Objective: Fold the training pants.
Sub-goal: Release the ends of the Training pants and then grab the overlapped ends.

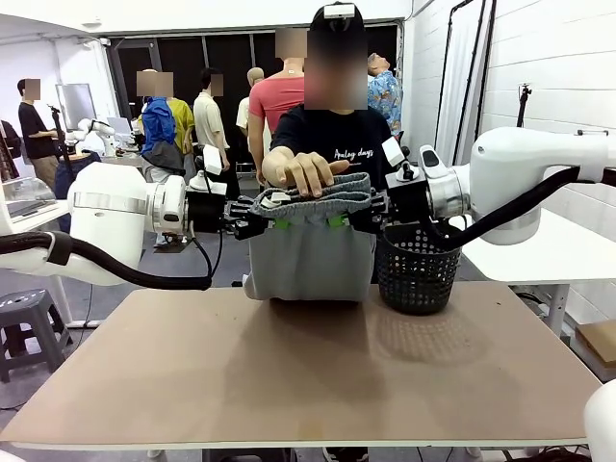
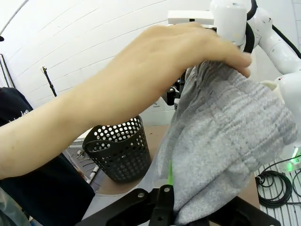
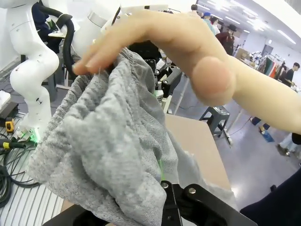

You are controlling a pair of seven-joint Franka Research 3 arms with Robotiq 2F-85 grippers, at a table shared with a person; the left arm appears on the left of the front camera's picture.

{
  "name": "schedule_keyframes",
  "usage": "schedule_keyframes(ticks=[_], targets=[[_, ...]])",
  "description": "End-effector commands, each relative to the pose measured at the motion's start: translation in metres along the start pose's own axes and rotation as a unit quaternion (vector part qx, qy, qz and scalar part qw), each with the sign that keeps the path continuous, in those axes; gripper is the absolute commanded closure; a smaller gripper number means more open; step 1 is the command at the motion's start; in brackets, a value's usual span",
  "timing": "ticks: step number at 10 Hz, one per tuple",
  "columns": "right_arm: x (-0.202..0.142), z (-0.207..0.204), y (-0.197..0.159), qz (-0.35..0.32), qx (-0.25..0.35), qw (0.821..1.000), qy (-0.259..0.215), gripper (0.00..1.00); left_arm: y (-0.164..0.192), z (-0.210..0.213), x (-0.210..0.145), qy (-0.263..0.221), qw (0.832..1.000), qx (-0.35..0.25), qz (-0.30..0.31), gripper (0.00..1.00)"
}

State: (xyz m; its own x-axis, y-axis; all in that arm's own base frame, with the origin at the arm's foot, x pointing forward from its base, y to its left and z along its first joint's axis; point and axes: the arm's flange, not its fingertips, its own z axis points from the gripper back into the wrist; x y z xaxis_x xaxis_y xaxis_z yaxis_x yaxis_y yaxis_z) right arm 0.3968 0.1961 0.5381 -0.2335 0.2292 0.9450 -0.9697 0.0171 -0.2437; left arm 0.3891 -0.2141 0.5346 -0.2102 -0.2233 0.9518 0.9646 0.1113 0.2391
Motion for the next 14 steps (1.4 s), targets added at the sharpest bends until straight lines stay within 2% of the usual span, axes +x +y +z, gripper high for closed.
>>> schedule_keyframes(ticks=[1, 14], targets=[[0.002, -0.003, 0.0024, 0.0, 0.0, 1.0, -0.001, 1.0, -0.0009, -0.0001, 0.0025, -0.001, 1.0, 0.0, -0.002, 1.0], [0.002, -0.003, 0.0024, 0.0, 0.0, 1.0, -0.001, 1.0, -0.0009, -0.0001, 0.0025, -0.001, 1.0, 0.0, -0.002, 1.0]])
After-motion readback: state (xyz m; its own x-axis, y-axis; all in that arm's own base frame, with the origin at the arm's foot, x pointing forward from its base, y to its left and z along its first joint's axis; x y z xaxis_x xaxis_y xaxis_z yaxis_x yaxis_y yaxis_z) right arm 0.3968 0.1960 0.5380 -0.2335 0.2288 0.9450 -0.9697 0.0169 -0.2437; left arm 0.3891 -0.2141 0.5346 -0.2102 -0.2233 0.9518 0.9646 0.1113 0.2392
